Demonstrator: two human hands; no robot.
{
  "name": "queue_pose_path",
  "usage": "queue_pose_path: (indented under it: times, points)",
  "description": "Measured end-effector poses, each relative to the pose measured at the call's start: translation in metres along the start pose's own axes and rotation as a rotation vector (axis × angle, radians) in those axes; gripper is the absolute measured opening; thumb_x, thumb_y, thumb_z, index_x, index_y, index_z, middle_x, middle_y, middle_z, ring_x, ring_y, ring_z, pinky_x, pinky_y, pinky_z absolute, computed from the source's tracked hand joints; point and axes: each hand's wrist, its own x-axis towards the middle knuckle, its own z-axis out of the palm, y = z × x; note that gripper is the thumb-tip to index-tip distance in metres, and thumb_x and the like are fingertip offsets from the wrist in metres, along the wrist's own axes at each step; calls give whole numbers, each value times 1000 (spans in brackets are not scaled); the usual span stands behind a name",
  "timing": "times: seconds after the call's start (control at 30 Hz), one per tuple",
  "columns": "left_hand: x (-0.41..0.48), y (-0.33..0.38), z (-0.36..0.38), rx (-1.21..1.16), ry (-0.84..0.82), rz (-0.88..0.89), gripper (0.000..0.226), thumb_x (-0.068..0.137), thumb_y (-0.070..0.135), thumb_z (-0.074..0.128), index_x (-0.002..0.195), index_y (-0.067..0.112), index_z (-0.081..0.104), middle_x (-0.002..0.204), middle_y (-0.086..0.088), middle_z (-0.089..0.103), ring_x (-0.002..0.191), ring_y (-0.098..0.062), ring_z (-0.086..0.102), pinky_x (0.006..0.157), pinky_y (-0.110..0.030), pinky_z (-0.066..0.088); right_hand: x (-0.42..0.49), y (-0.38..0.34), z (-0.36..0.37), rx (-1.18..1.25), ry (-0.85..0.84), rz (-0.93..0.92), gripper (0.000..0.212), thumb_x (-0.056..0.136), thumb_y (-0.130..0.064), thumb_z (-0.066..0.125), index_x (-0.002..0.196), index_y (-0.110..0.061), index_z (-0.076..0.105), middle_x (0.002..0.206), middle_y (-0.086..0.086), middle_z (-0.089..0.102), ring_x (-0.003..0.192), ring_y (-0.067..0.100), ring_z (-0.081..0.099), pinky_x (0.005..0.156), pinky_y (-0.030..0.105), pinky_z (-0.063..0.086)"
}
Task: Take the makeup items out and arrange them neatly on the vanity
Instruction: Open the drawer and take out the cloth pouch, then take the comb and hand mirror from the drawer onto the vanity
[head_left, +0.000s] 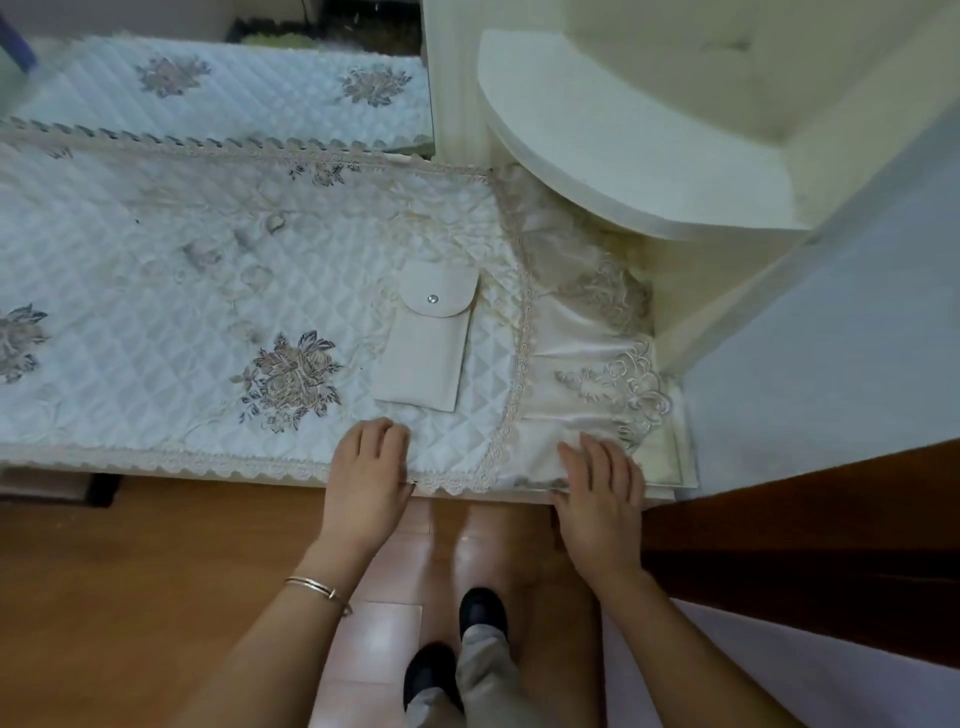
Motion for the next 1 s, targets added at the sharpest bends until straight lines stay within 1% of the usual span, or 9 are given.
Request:
queue_pose_path:
  times: [0.13, 0.3, 0.43, 0.5, 0.57, 0.67, 0.83, 0.9, 1.0]
  points:
    - [-6, -4, 3, 32, -55, 4, 65, 49, 11, 81, 107, 4, 52, 108, -19, 58, 107, -41, 53, 92, -47, 47, 5, -1, 8, -24, 91, 7, 58, 54, -17, 87, 104, -14, 58, 105, 16, 69, 106, 29, 42, 86, 53, 49]
    - [-20, 2, 6, 14, -82, -34, 66, 62, 5, 73, 123, 2, 48, 125, -23, 54, 127, -43, 42, 103, -58, 36, 7, 2, 3, -7, 10, 5, 57, 51, -18, 87, 101, -12, 61, 105, 18, 67, 97, 37, 61, 85, 56, 48]
    - [-37, -4, -2, -153, -125, -32, 61, 81, 10, 57, 137, 8, 36, 147, -11, 37, 141, -30, 23, 114, -46, 19, 3, -2, -8, 57, -73, 23, 53, 65, -15, 79, 114, -8, 59, 122, 21, 59, 114, 43, 53, 97, 58, 40]
    - [-53, -12, -10, -232, -132, -25, 51, 83, 8, 55, 133, 10, 44, 144, -8, 42, 138, -27, 31, 110, -44, 31, -4, -3, -13, 66, -157, 7, 56, 79, -18, 65, 130, -10, 45, 140, 19, 43, 132, 37, 34, 111, 53, 24]
    - [-76, -24, -14, -323, -165, -96, 36, 85, 10, 53, 122, 12, 55, 130, -6, 57, 121, -26, 51, 96, -39, 46, -18, -5, -16, 70, -179, 15, 56, 83, -19, 58, 135, -12, 37, 146, 15, 35, 137, 32, 26, 115, 49, 18]
    - [-124, -56, -11, -495, -282, -340, 22, 91, 20, 49, 110, 19, 61, 105, -1, 69, 90, -16, 63, 78, -34, 53, -54, -19, -18, 184, -167, 163, 55, 83, -14, 60, 134, -11, 39, 141, 15, 41, 132, 33, 34, 110, 49, 27]
    - [-232, -131, 10, -662, -452, -590, 11, 91, 18, 54, 90, 23, 63, 87, 1, 66, 71, -6, 59, 60, -16, 46, -146, -76, 5, 508, -507, 465, 45, 87, -7, 55, 130, -4, 42, 132, 21, 48, 119, 34, 48, 100, 41, 41]
    - [-277, -170, 14, -742, -501, -704, 17, 86, 8, 59, 80, 23, 60, 88, -11, 67, 73, -17, 61, 61, -16, 45, -189, -111, 16, 561, -608, 607, 38, 87, -8, 55, 124, -1, 47, 124, 22, 55, 112, 35, 53, 94, 36, 44]
    - [-336, -230, 11, -765, -641, -820, 5, 84, 4, 60, 85, 8, 63, 92, -21, 67, 83, -27, 60, 80, -33, 47, -246, -170, 30, 661, -711, 737, 18, 89, -11, 54, 103, -2, 60, 98, 15, 64, 100, 34, 58, 81, 32, 43]
